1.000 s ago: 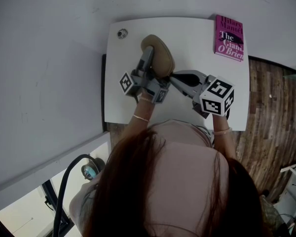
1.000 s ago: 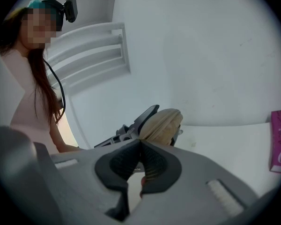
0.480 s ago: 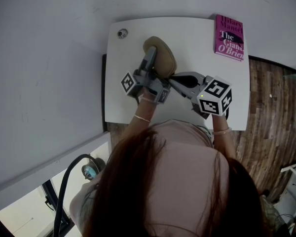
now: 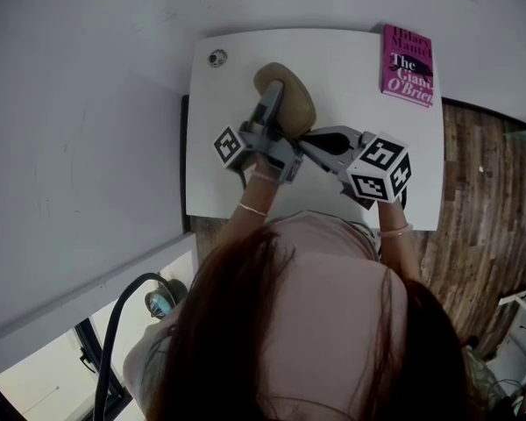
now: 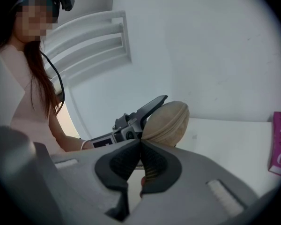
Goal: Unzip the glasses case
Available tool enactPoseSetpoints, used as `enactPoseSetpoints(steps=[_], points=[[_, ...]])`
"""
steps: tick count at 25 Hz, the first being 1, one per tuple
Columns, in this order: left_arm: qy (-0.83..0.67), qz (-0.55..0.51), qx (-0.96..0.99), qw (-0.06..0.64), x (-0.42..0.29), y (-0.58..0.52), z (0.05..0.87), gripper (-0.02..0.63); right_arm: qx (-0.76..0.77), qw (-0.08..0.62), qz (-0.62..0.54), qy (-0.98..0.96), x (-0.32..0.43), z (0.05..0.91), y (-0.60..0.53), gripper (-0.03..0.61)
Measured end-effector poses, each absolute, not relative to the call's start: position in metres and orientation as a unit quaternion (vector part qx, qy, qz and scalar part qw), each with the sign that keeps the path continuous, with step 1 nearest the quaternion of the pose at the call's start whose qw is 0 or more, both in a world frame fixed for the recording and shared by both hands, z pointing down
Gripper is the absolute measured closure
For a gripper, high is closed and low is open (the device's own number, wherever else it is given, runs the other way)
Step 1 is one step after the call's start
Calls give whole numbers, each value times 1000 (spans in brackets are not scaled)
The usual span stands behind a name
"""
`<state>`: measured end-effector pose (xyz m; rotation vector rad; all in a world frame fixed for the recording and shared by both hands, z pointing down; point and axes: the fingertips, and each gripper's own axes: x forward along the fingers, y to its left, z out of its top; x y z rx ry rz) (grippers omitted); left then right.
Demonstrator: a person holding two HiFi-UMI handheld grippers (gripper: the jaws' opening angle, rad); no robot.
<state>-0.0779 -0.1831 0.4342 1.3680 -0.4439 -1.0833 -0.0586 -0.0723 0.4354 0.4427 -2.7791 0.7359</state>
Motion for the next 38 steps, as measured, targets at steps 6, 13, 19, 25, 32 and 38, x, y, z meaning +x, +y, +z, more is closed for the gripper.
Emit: enactPoseSetpoints(steps=[6,13,19,25,32,38], points=[[-202,-449,609,623,-72,-181,436,324,150,130,252,-947,-59,439,-70,572],[-213,-418,642,606,-66,-181,433,324,166,116,256,-945,-55,442,-70,565],[-229,-409,660,587,-75,-183,430,324,172,124,252,-944,-54,449,-64,560],[-260,-379,700,546,-86,-185,423,324,196,117,258,-939,-43,451,-73,546],[-317,-247,794,456,-75,-177,424,324,247,120,237,-932,-28,455,-88,548],[-365,-99,870,317,-67,-172,423,324,274,131,208,-930,-18,457,-95,552]])
